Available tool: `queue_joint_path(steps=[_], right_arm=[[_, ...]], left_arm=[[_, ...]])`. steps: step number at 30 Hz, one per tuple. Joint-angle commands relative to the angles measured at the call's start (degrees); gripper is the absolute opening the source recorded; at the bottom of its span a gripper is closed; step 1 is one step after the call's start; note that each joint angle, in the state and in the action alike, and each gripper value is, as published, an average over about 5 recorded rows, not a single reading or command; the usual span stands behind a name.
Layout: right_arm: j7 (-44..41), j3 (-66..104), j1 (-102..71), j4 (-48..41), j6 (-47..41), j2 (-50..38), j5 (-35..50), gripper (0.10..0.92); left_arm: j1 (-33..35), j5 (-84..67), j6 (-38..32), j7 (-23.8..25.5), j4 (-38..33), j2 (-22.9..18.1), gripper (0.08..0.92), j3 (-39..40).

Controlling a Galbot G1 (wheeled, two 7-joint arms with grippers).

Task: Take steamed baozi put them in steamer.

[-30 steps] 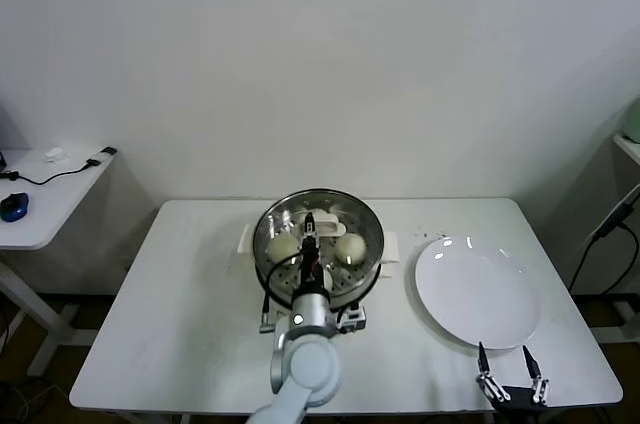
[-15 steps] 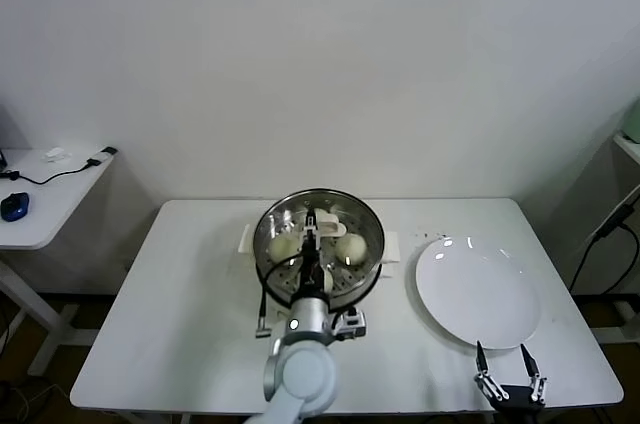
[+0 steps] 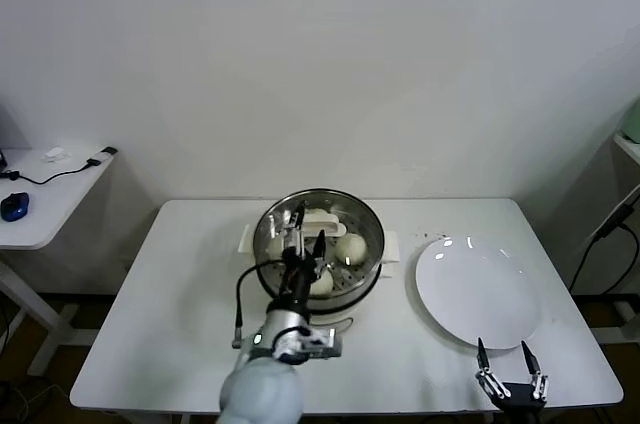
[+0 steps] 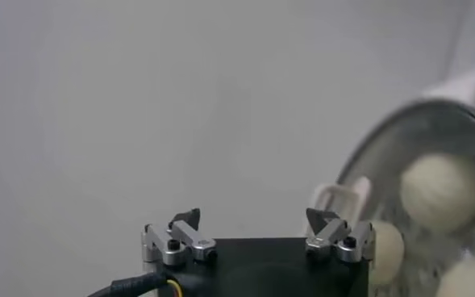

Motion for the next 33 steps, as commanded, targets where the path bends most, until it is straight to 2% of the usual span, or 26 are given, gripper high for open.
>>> queue_joint_path(steps=[1, 5, 8, 16, 19, 24, 33], right_arm=[[-1.75, -0.65, -0.42, -0.04, 1.09, -0.92, 1.41, 0.823], [-1.92, -0.83, -0.25, -0.05, 1.62, -0.84, 1.35, 0.823], [-1.88, -0.85, 0.03, -0.3, 2.19, -0.97, 1.46, 0.823], [-1.65, -1.13, 0.66, -0.77, 2.61, -1.03, 1.78, 0.823], [-1.56, -1.31, 0.92, -1.16, 2.52, -1.01, 1.79, 0.823], [-1.85, -1.58, 1.18, -1.33, 2.07, -1.01, 2.2, 0.823], [-1.82, -1.79, 1.44, -1.45, 1.93, -0.91, 2.25, 0.823]], left_arm=[[10.28, -55.53, -22.28, -9.95, -9.29, 2.81, 0.822, -21.46], [16.23, -76.69, -24.09, -6.06, -7.86, 5.82, 0.823, -31.65], [19.16, -83.62, -27.81, -4.09, -3.44, 9.04, 0.823, -35.61], [18.96, -82.1, -39.28, 0.35, 18.86, 10.06, 0.823, -32.8], [18.92, -79.63, -42.88, 0.73, 23.54, 9.5, 0.823, -31.09], [19.04, -77.3, -44.7, 0.69, 26.1, 8.68, 0.823, -29.95], [19.23, -77.19, -44.16, 0.1, 25.16, 7.7, 0.823, -30.06]])
